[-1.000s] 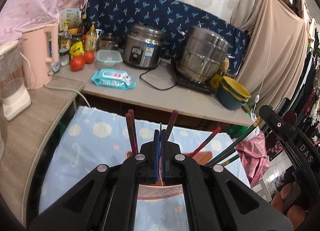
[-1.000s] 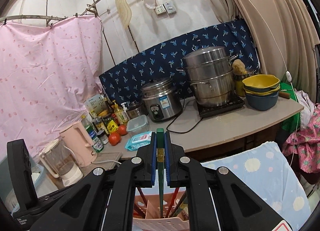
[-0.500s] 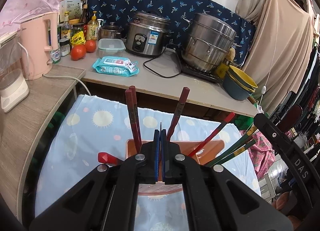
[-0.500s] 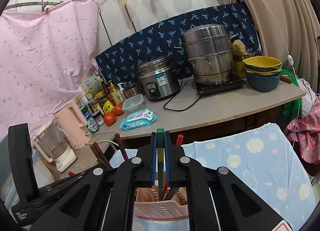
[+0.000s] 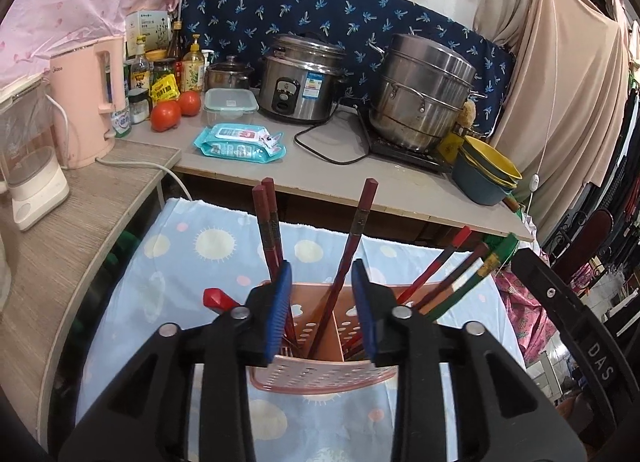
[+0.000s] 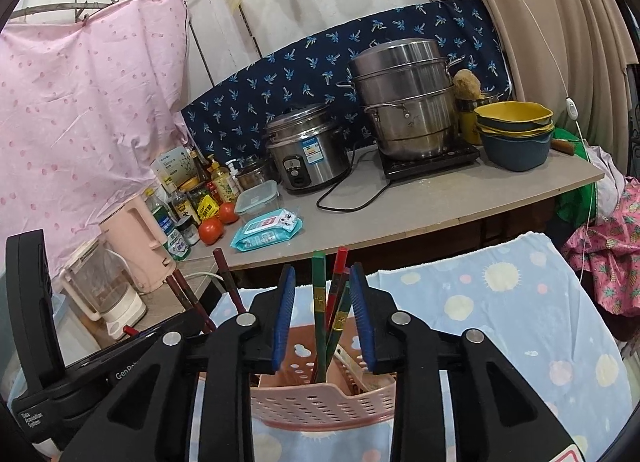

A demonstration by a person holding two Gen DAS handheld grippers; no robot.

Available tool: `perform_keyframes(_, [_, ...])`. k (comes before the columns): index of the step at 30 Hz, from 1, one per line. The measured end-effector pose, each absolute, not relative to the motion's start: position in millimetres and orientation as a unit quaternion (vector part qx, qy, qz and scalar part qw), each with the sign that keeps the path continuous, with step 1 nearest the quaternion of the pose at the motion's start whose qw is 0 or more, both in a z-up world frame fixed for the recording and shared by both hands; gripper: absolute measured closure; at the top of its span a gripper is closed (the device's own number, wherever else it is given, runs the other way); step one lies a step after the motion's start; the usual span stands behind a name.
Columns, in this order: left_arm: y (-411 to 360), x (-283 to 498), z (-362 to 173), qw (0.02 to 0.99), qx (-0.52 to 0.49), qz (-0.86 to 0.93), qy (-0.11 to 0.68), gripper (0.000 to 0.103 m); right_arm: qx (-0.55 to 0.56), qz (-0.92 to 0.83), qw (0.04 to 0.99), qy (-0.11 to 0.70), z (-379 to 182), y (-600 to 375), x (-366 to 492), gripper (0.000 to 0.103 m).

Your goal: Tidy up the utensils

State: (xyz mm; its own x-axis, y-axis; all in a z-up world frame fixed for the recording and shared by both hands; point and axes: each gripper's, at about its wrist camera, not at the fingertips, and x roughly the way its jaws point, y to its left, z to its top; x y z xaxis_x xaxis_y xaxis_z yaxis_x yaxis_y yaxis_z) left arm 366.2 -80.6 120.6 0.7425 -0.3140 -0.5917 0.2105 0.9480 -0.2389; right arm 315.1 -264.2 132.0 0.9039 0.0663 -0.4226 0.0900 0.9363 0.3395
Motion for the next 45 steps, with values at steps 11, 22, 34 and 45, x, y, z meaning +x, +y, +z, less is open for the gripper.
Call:
perform_keyframes(11, [-75, 316, 131, 0.945, -0.051, -0.118, 0.301, 0.043, 0.159, -0.011, 0.959, 0.236, 127, -265, 269, 0.059])
perform_keyframes(22, [-61, 257, 102, 0.936, -0.029, -0.075, 0.343, 0.032, 0.146, 0.003, 0.946, 0.29, 95, -249, 212, 0.047])
perform_keyframes(34, [-56, 213, 69, 0.923, -0.002, -0.048, 0.383, 0.015, 0.108, 0.004, 0.934, 0.342, 62, -228, 166, 0.041])
perform_keyframes(45, [-59, 197, 62, 0.915, 0.023, -0.038, 0.401, 0.008, 0.112, 0.005, 0.923, 0.369, 55, -225, 155, 0.029])
